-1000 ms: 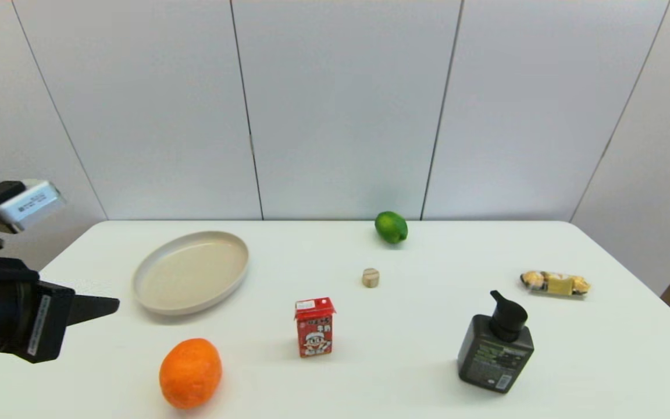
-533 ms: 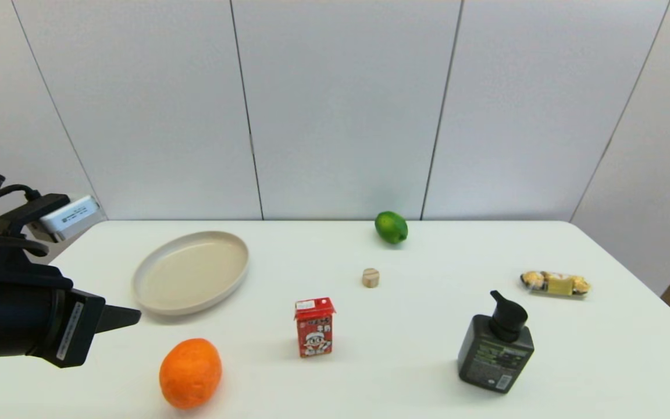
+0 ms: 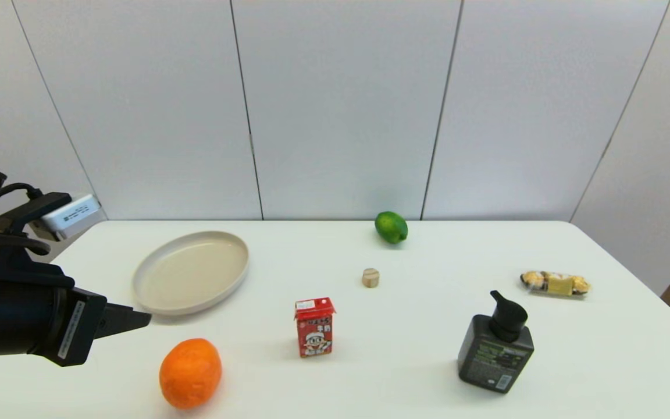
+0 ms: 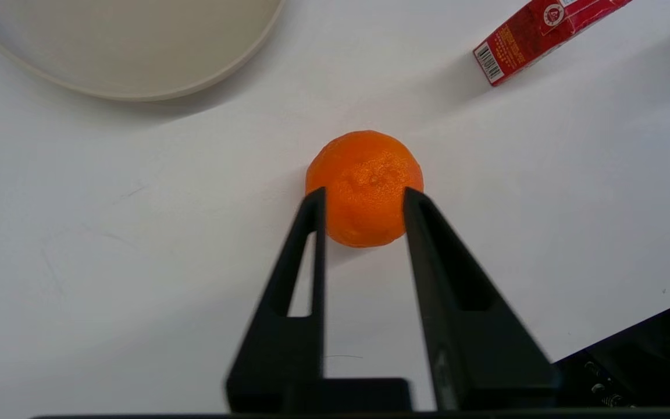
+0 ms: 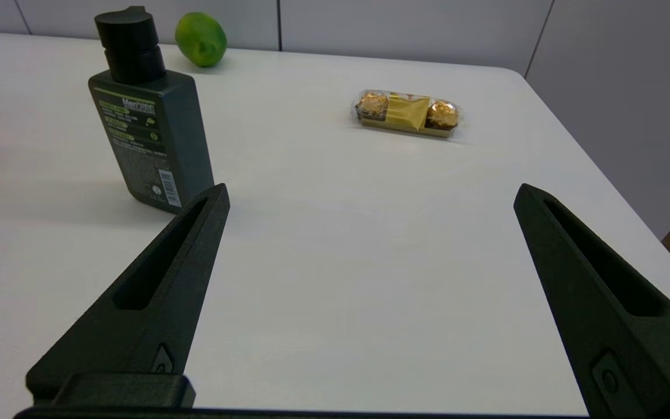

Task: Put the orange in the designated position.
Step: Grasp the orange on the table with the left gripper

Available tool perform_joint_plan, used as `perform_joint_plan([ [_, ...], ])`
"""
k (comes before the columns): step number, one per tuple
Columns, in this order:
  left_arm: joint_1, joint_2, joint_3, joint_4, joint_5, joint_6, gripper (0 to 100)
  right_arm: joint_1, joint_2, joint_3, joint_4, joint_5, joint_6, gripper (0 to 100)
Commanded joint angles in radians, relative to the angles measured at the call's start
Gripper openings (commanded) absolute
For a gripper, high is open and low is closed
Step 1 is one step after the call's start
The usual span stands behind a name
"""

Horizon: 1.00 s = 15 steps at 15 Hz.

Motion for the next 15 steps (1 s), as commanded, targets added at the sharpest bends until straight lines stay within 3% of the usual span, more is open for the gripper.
perform_joint_plan([
  [1,-0.006,-0.002,0.01,0.008,-0.007,0.001,100,0.001,0.001,0.002,-0.001,0.0,-0.001,100],
  [11,-0.049,0.143,0.111,-0.005,-0.031,0.004,100,0.001,0.001,0.002,-0.001,0.0,-0.001,100],
  [15,-0.054,0.252,0.108,-0.066,-0.031,0.002,100,0.001,0.001,0.002,-0.001,0.0,-0.001,100],
])
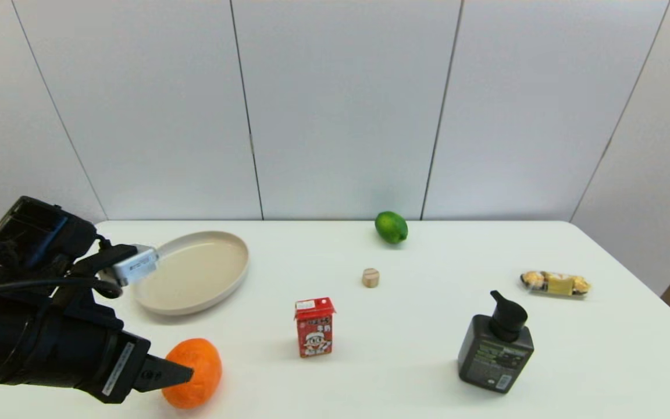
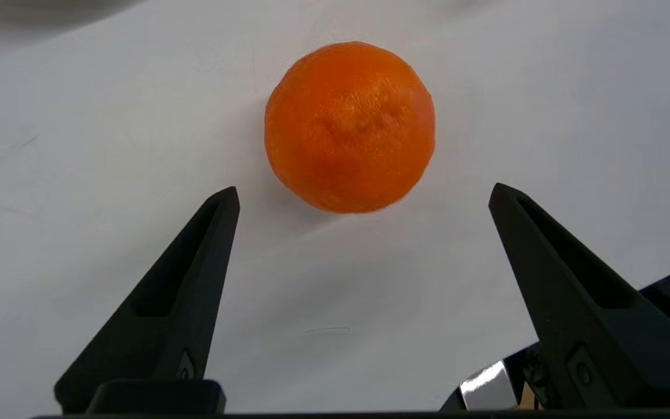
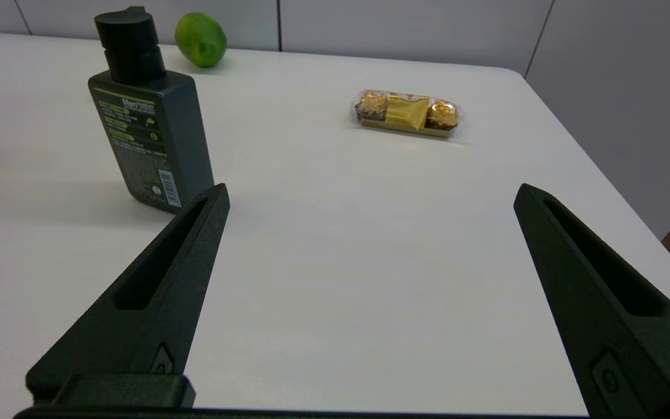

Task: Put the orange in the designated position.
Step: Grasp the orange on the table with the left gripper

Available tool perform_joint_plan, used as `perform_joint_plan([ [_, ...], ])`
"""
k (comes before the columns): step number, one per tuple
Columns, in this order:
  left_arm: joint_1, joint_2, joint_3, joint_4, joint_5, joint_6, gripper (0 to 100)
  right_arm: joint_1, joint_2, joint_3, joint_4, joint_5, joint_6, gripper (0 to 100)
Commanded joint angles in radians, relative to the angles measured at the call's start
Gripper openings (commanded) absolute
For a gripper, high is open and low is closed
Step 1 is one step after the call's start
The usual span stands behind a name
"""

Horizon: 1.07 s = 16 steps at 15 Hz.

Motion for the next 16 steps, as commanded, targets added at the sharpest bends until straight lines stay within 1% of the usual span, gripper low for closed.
perform_joint_plan([
  [1,-0.011,0.126,-0.002,-0.04,-0.001,-0.001,100,0.001,0.001,0.002,0.0,0.001,-0.001,100],
  [6,-0.048,0.194,-0.003,-0.057,-0.001,-0.001,100,0.001,0.001,0.002,0.0,0.001,-0.001,100],
  [11,-0.051,0.235,-0.003,-0.075,0.001,-0.001,100,0.001,0.001,0.002,0.0,0.001,-0.001,100],
  [12,-0.051,0.238,-0.002,-0.082,0.001,-0.002,0,0.001,0.001,0.002,0.0,0.001,-0.001,100],
  [14,-0.051,0.242,0.012,-0.114,0.001,-0.002,0,0.001,0.001,0.002,0.0,0.001,-0.001,100],
  [16,-0.051,0.24,0.009,-0.118,0.002,0.004,0,0.001,0.001,0.002,0.0,0.001,-0.001,100],
])
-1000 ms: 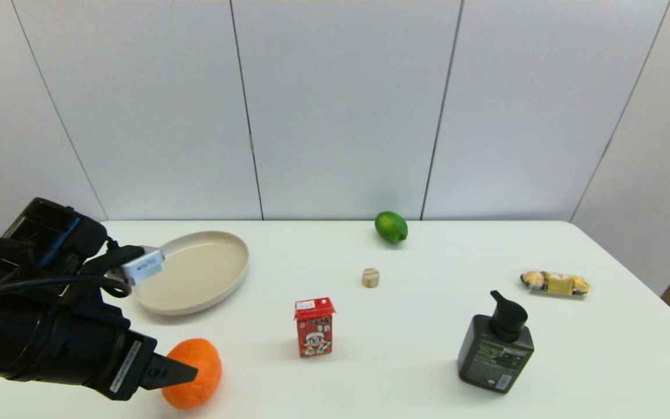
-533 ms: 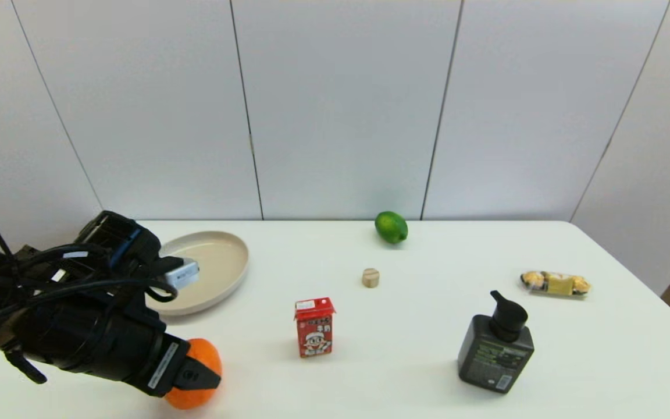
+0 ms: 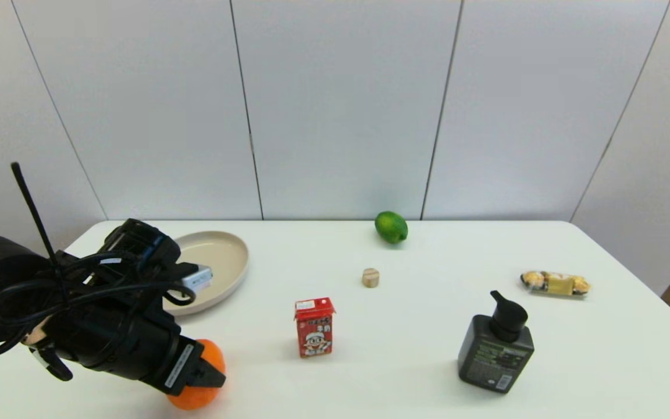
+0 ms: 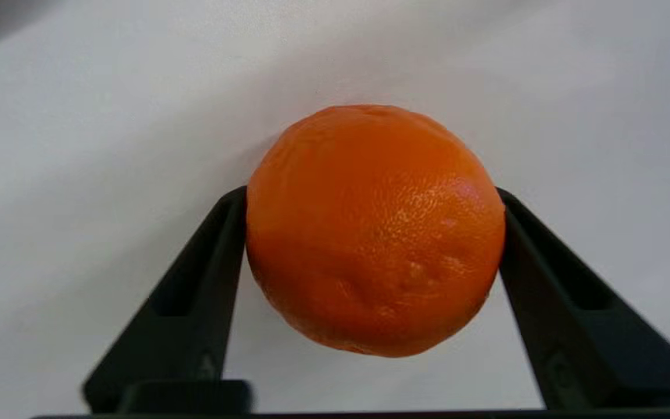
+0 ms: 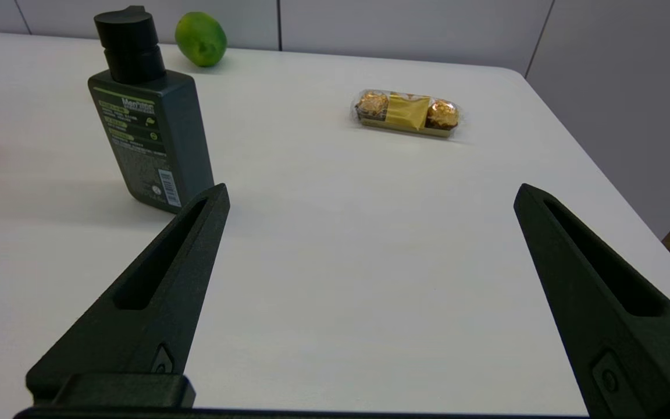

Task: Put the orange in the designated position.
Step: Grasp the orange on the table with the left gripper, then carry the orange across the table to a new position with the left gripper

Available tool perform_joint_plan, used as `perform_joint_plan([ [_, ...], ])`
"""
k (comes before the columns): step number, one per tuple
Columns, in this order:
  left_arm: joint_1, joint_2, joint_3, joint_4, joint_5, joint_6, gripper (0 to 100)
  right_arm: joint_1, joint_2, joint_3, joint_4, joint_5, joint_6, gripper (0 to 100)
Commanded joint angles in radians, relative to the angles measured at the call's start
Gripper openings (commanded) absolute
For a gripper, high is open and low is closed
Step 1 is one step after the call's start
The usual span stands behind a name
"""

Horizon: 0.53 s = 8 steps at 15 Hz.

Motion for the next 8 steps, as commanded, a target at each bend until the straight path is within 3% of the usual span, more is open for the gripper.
perform_joint_plan([
  [1,0.0,-0.006,-0.004,-0.005,0.006,0.005,0,0.0,0.001,0.002,0.0,0.0,-0.001,100],
  [5,0.023,-0.09,-0.131,-0.021,0.036,0.005,0,0.0,0.001,0.002,0.0,0.0,-0.001,100],
  [8,0.1,-0.102,-0.245,-0.114,0.065,0.007,0,0.0,0.001,0.002,0.0,0.0,-0.001,100],
])
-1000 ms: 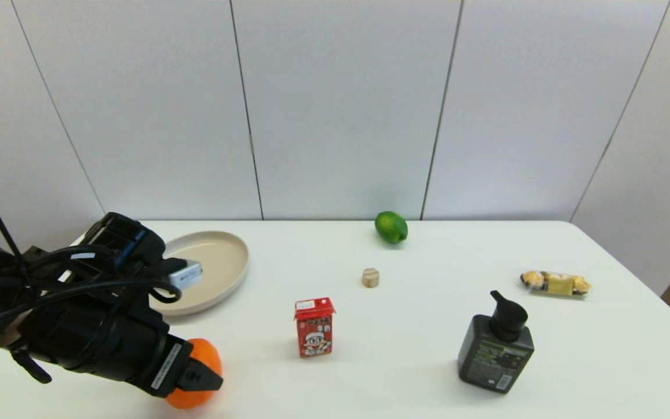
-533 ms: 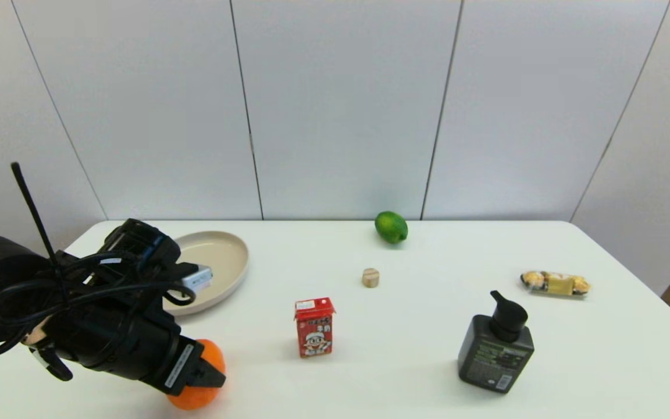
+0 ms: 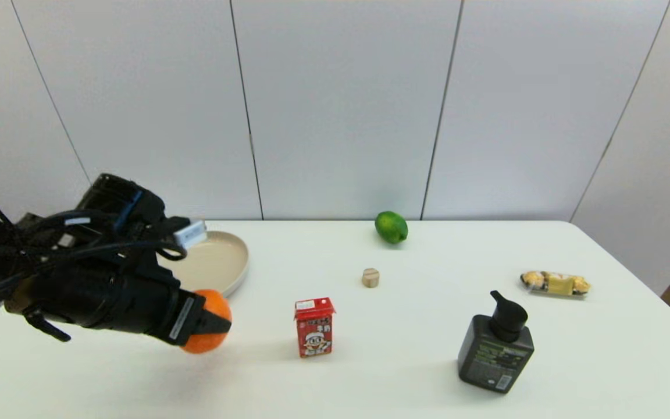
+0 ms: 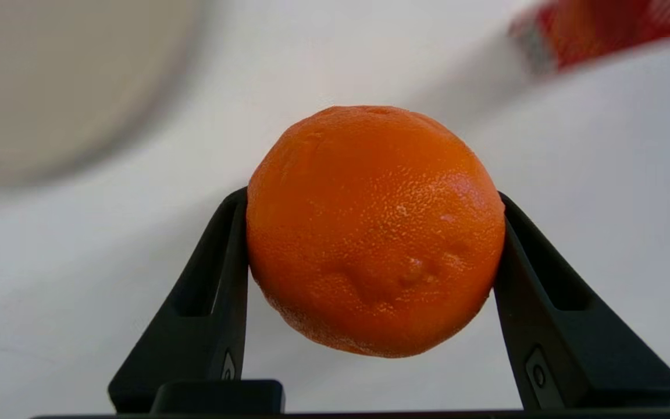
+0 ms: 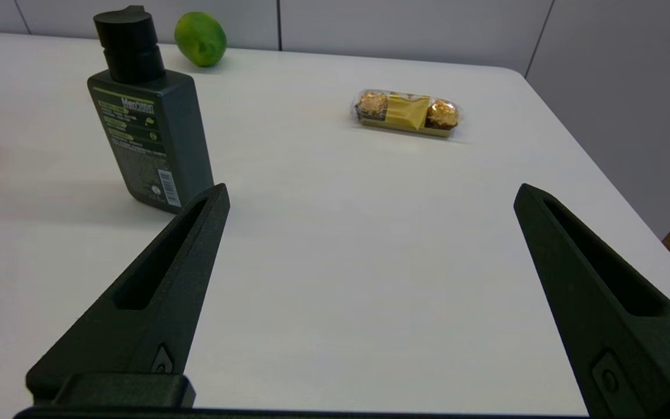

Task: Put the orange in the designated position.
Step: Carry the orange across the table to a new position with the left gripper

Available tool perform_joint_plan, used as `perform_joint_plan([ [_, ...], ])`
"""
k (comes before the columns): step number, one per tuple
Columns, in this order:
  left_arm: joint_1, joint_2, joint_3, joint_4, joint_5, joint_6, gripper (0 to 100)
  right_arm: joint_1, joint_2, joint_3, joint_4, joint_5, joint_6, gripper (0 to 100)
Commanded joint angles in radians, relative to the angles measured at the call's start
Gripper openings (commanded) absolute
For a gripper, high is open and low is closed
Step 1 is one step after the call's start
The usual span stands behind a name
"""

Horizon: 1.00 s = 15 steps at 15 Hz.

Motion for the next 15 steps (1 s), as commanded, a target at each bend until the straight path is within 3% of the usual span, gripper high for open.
perform_joint_plan([
  [1,0.105,-0.032,-0.142,-0.122,0.027,0.002,0,0.0,0.001,0.002,0.0,0.001,-0.001,100],
  [7,0.357,0.057,-0.194,-0.338,0.029,0.16,0,0.0,0.001,0.002,0.0,0.001,-0.001,100],
  [15,0.598,0.224,-0.229,-0.401,0.029,0.149,0,0.0,0.001,0.002,0.0,0.001,-0.001,100],
])
